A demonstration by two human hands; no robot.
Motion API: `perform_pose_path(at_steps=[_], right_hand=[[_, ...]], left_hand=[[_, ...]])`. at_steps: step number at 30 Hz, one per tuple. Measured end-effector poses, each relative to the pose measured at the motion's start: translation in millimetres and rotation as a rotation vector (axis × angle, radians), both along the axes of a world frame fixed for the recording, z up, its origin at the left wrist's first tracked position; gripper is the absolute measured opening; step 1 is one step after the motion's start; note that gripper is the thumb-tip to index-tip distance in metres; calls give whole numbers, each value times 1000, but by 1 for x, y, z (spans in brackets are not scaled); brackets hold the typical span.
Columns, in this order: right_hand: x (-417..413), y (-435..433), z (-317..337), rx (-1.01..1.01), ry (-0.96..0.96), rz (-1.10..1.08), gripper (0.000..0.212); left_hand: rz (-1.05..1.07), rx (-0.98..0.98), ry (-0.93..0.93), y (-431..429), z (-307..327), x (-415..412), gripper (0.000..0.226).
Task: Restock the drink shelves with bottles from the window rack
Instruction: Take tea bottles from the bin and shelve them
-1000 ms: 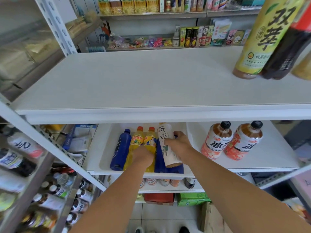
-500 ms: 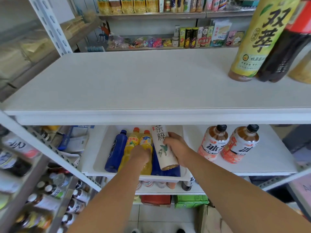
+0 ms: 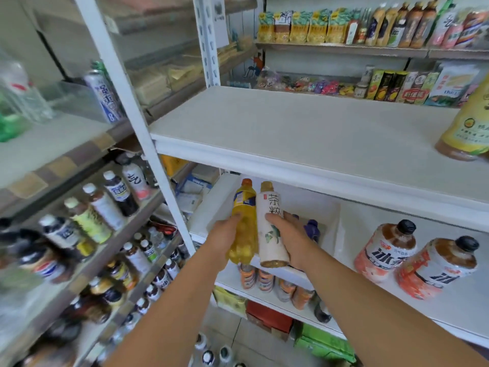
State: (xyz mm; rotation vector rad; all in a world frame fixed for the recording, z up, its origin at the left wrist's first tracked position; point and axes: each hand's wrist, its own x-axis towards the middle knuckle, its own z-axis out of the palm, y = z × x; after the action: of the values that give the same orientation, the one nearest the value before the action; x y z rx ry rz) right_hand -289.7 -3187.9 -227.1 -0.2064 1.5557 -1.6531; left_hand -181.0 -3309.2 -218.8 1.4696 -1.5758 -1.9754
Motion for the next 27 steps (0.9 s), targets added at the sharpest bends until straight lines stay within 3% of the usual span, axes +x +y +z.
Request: perform_pose_path(at_steps=[6, 9, 13, 15, 19, 22, 25, 27], right_hand=[[104, -15, 17, -8, 103, 132, 31], [176, -31, 36, -54, 134, 217, 27], [279, -63, 78, -164, 193, 420, 35], [333, -75, 97, -207, 207, 506, 42], [435, -85, 122, -297, 181, 648, 28], [496, -90, 137, -347, 195, 748, 28], [539, -92, 151, -410, 211, 850, 27], [558, -93, 160, -449, 226, 914, 35]], left_hand=[[129, 36, 145, 5, 16, 126, 56], [214, 18, 245, 14, 35, 208, 42], [361, -111, 401, 22, 68, 325, 73], [460, -191, 413, 23, 87, 382, 70], [576, -212, 396, 28, 114, 489, 81], [638, -216, 429, 46, 134, 546, 68], [663, -356, 416, 66, 146, 585, 27], [726, -427, 395, 75, 152, 604, 34]])
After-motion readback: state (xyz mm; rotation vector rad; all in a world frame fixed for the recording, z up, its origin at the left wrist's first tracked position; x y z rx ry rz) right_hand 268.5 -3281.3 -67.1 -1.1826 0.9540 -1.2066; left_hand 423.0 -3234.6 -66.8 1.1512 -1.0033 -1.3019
